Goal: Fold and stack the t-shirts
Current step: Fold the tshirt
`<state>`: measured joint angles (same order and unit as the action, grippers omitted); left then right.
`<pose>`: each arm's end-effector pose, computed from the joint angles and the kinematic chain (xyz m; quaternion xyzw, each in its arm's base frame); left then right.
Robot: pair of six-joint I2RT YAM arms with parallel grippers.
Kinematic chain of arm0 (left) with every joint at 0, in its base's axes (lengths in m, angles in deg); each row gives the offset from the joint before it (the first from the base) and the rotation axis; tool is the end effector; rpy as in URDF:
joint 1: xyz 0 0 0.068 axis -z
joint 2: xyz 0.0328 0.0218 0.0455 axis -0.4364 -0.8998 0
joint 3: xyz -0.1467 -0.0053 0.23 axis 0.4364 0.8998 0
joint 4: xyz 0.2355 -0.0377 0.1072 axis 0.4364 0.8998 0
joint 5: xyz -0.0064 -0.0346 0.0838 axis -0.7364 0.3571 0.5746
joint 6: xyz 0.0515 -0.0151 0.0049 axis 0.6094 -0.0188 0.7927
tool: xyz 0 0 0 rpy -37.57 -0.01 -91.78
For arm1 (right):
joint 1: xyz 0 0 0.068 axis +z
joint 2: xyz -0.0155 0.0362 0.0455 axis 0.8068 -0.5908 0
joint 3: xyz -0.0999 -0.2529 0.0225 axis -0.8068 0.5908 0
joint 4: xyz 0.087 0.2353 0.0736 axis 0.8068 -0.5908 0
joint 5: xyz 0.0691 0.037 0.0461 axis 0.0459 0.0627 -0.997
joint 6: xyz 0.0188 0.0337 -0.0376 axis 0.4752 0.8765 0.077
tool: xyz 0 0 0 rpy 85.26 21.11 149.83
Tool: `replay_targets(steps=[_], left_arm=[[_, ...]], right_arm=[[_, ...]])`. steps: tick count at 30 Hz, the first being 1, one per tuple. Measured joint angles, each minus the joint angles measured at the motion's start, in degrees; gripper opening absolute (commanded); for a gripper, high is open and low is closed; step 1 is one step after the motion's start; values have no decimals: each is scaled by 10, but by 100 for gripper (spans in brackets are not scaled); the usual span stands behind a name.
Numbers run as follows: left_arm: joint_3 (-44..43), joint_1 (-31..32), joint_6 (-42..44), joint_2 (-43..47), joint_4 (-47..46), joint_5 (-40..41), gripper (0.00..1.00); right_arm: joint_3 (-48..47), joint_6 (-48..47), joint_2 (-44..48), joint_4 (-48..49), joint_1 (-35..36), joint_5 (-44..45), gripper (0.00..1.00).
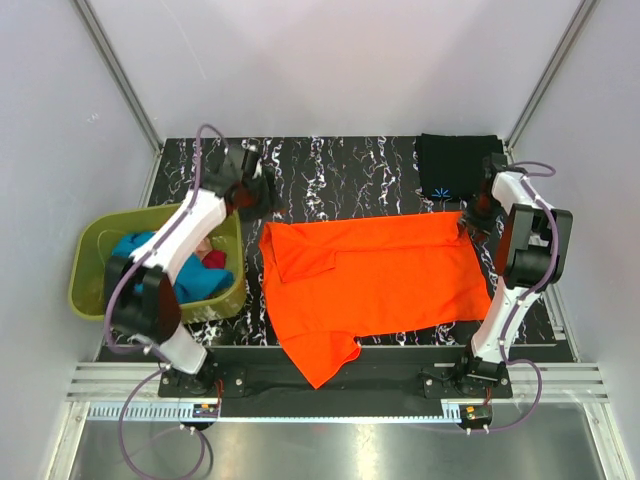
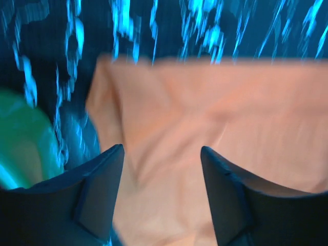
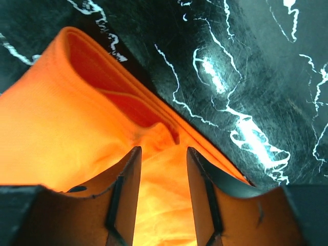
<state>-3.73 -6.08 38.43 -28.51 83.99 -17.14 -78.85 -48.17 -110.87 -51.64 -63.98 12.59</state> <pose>0.3125 -0.1141 0.2908 -0.0942 0.9457 -0.1559 0.2691 0.3920 -0.0736 0.1782 0.2734 0.9564 -0.0329 0.0976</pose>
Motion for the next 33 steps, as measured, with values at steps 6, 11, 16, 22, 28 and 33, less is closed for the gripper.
replay_targets(steps=[6,11,16,22,28,33], left_arm=[[-104,-13,-9,-118,-5,10,51],[-91,-11,-35,-138,3,18,45],[-167,-8,-62,-221,32,54,59],[-184,-8,-99,-280,75,110,54],[-175,-8,-109,-281,80,139,35],[-150,-8,-114,-281,74,150,29]], right_arm=[[-20,7,17,-5,0,-14,49],[-42,7,17,-5,0,-20,49],[-62,8,17,-5,0,-31,49],[-70,8,17,-2,3,-57,40],[-91,10,-1,9,19,-96,12],[-126,20,-51,25,33,-129,4]])
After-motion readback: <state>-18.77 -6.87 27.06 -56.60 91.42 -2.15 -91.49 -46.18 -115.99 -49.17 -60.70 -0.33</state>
